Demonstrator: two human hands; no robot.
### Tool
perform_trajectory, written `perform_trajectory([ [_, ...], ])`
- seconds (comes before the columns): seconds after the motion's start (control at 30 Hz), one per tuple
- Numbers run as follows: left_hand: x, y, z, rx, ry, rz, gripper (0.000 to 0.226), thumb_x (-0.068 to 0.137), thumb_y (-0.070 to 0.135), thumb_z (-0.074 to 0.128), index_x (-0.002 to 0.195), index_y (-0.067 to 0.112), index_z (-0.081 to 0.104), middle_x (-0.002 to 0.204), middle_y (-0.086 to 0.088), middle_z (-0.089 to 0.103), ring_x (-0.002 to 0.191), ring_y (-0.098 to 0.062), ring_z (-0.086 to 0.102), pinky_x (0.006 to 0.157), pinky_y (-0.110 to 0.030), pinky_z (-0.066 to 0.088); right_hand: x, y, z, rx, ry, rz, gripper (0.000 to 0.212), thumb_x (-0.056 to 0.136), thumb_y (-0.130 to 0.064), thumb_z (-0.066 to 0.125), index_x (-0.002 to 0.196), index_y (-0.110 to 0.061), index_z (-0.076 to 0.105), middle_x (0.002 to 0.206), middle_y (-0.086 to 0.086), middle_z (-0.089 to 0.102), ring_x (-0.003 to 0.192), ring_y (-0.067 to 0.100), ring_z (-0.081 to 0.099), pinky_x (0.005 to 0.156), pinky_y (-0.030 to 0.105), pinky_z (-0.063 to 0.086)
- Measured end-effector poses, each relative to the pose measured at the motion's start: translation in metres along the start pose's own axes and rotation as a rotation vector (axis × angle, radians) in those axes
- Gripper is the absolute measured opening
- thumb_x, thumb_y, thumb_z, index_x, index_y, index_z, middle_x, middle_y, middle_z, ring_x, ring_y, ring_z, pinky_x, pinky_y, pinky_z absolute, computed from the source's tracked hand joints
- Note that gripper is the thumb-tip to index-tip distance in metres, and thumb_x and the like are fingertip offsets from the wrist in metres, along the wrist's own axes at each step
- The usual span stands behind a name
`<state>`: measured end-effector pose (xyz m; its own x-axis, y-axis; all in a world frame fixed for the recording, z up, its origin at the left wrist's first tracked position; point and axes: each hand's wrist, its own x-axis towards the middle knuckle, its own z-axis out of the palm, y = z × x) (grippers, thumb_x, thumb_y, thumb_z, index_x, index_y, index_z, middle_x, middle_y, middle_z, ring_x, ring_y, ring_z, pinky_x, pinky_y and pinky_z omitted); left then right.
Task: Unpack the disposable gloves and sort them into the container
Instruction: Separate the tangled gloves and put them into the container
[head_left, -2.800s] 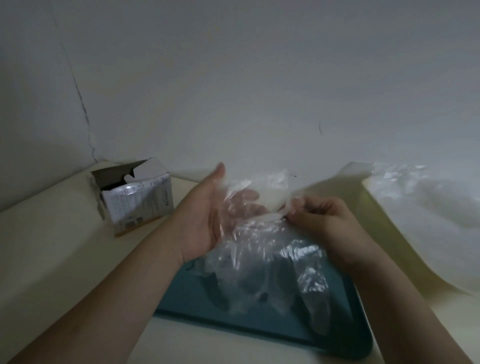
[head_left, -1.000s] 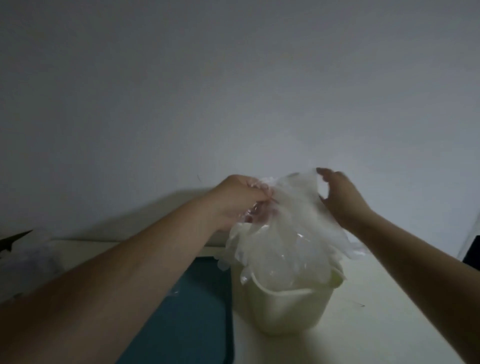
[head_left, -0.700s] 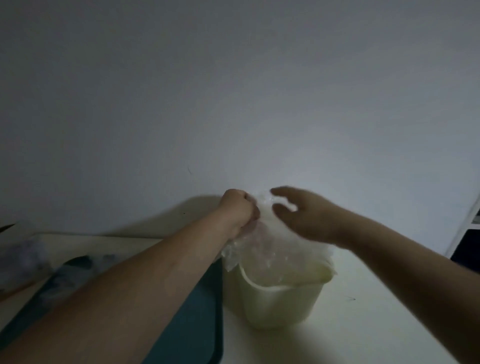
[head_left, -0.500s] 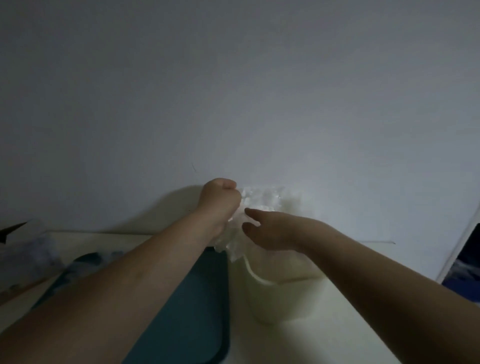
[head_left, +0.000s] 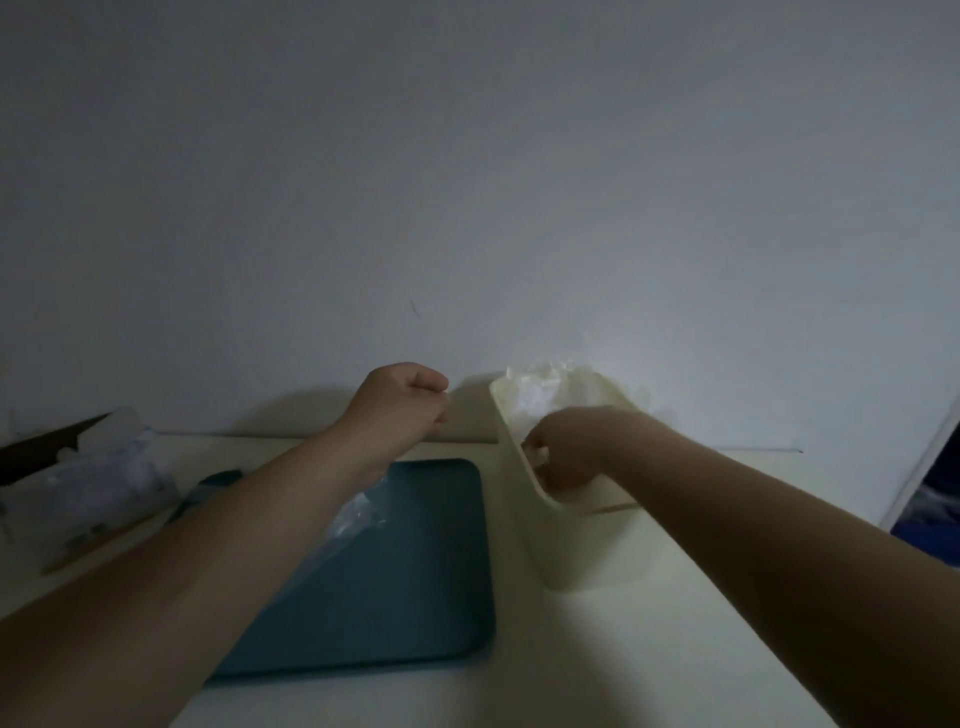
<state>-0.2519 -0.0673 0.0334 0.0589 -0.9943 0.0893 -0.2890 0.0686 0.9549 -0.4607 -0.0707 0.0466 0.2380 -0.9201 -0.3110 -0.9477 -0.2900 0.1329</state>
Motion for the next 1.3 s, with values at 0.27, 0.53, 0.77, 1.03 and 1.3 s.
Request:
perform_trajectory([
  [0.27,-0.027,-0.052,-0.057,0.710,-0.073,0.154,0.009,0.092,0.025,0.072,0.101,0.028,0.074,0.111,0.006,0.073,0.105,-0.015,0.068,0.096,-0.031,0.054,-0.024,-0.044,-0.049,0.143,0.391,-0.026,0.040,0.090,-0.011,0.057,0.130,-0.015,0.064,0.122,0.005,0.069,0.106,0.026,0.068,0.093,0.042,0.058],
  [0.53,-0.038,-0.132,-0.103,0.924,-0.101,0.098,0.014,0.088,0.042,0.067,0.097,0.032,0.065,0.096,0.012,0.068,0.088,-0.013,0.067,0.077,-0.033,0.057,0.020,-0.139,-0.005,0.505,0.312,-0.256,0.046,0.092,-0.010,0.053,0.134,-0.019,0.068,0.139,0.005,0.064,0.127,0.024,0.060,0.110,0.034,0.047],
  [0.77,-0.023,-0.157,-0.120,0.654,-0.064,0.148,0.017,0.095,0.027,0.070,0.080,0.021,0.076,0.077,0.009,0.072,0.073,-0.005,0.067,0.072,-0.033,0.058,0.056,-0.159,0.027,0.762,0.276,-0.162,0.035,0.089,-0.005,0.059,0.121,-0.008,0.072,0.110,0.009,0.073,0.091,0.019,0.063,0.072,0.023,0.044],
  [1.03,-0.014,-0.110,-0.137,0.384,0.085,0.102,0.027,0.100,0.039,0.061,0.084,0.025,0.076,0.077,0.008,0.073,0.071,-0.006,0.066,0.064,-0.018,0.048,0.080,-0.152,0.043,1.007,0.326,-0.331,0.081,0.088,-0.004,0.065,0.158,-0.031,0.035,0.156,-0.009,0.043,0.137,0.002,0.041,0.099,0.018,0.048],
  [1.3,-0.042,-0.075,-0.147,-0.326,-0.222,-0.078,0.025,0.094,0.027,0.069,0.100,0.006,0.080,0.102,-0.021,0.078,0.099,-0.035,0.075,0.090,-0.044,0.060,0.050,-0.152,0.014,1.194,0.343,-0.573,0.087,0.063,-0.045,0.097,0.141,-0.032,0.060,0.135,-0.014,0.066,0.129,0.000,0.058,0.113,0.031,0.043],
])
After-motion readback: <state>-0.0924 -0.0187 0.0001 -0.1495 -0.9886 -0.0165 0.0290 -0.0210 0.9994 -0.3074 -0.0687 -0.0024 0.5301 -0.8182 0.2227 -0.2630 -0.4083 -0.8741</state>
